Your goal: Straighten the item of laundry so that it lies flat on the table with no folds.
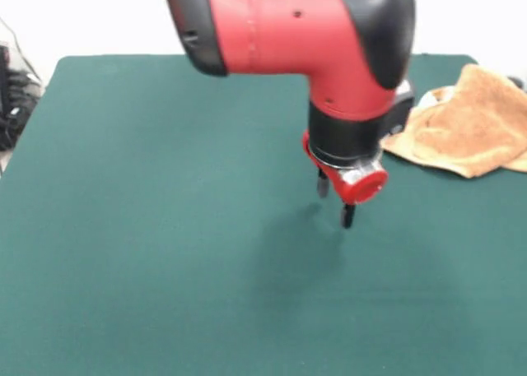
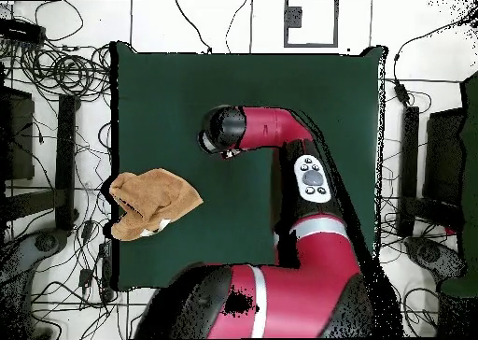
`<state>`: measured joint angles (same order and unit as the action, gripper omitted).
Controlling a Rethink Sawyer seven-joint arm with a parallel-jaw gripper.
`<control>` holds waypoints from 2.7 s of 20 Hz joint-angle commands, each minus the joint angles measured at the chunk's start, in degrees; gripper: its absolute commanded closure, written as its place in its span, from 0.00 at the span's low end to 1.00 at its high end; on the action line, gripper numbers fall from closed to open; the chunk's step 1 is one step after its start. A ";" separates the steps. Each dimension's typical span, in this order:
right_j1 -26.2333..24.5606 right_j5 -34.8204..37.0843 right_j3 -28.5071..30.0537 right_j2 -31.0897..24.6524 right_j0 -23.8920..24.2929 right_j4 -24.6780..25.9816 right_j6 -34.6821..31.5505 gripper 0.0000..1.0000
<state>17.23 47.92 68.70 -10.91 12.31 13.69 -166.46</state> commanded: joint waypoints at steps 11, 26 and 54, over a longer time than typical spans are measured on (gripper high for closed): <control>2.35 0.72 15.63 -16.33 0.65 -6.29 10.74 0.00; -2.99 -3.28 19.66 -31.61 8.57 -13.95 11.82 0.00; -0.25 8.33 20.25 -22.64 -0.02 -4.55 2.40 0.00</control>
<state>12.94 48.53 86.33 -40.47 17.76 4.74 -166.46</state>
